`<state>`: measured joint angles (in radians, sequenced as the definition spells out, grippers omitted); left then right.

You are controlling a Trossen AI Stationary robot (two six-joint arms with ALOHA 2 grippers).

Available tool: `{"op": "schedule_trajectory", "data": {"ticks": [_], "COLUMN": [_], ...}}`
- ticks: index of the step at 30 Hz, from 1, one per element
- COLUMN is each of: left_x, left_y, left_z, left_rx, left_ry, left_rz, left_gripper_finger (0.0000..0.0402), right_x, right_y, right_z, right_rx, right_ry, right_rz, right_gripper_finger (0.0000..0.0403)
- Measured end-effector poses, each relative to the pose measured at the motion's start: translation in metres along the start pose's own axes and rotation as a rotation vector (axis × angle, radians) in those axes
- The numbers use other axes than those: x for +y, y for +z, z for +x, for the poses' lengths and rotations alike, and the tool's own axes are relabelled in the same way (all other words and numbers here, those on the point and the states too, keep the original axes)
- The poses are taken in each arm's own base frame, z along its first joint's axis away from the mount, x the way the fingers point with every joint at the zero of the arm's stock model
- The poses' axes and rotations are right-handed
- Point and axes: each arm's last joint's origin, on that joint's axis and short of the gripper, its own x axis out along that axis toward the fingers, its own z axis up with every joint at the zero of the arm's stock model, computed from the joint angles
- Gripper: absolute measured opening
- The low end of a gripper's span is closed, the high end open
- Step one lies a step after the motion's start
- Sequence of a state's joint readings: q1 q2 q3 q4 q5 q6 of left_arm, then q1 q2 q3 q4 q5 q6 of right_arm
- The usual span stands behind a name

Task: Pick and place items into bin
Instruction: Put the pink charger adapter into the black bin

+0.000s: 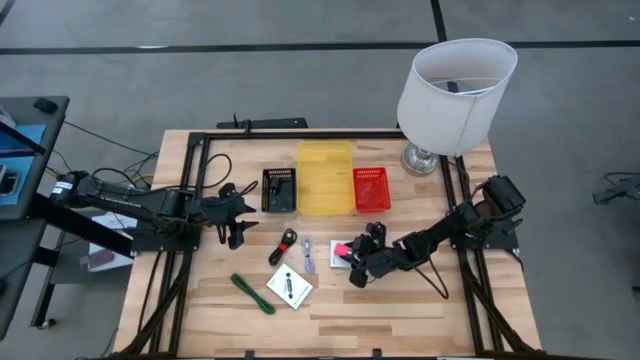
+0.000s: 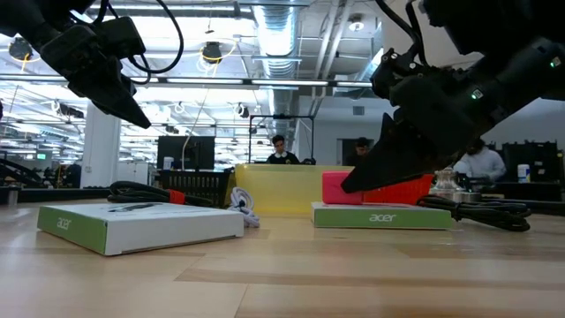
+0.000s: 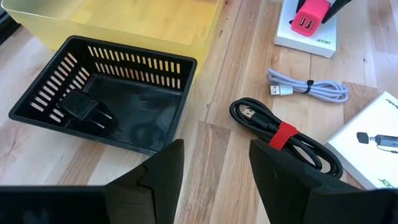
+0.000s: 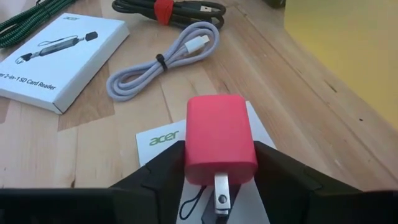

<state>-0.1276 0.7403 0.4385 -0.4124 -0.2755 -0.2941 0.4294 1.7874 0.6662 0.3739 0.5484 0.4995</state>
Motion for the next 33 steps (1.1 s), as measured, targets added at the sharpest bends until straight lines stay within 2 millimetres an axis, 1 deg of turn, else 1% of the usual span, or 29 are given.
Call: {"op": "schedule_trajectory", "data": {"ticks": [2, 3, 8, 13, 18, 33], "left_x": [0.0, 0.0, 0.0, -0.0002, -0.0002, -0.0005], "left_y": [0.0, 0.0, 0.0001, 0.0005, 0.0006, 0.0016], "left_z": [0.0, 0.0, 0.0, 0.0, 0.0, 0.0], "left_rx": [0.0, 0.0, -0.001, -0.005, -0.006, -0.016], "left_ry": [0.0, 0.0, -0.001, -0.002, -0.002, -0.005], "left_rz": [-0.004, -0.004, -0.004, -0.005, -0.005, -0.008], "left_gripper_finger": [0.0176, 0.0176, 0.0176, 0.0176, 0.0176, 0.0176], "right_x": [0.0, 0.0, 0.0, 0.0, 0.0, 0.0004], "right_y": [0.0, 0.0, 0.0, 0.0001, 0.0001, 0.0007], "right_z": [0.0, 0.0, 0.0, 0.0, 0.0, 0.0], "right_rx": [0.0, 0.0, 0.0, -0.001, 0.0, -0.005], "right_ry": [0.0, 0.0, 0.0, 0.0, 0.0, 0.006], "right_rz": [0.0, 0.0, 0.0, 0.002, 0.007, 0.012], "right_gripper_finger": [0.0149, 0.0147, 0.0147, 0.0166, 0.0147, 0.0148]}}
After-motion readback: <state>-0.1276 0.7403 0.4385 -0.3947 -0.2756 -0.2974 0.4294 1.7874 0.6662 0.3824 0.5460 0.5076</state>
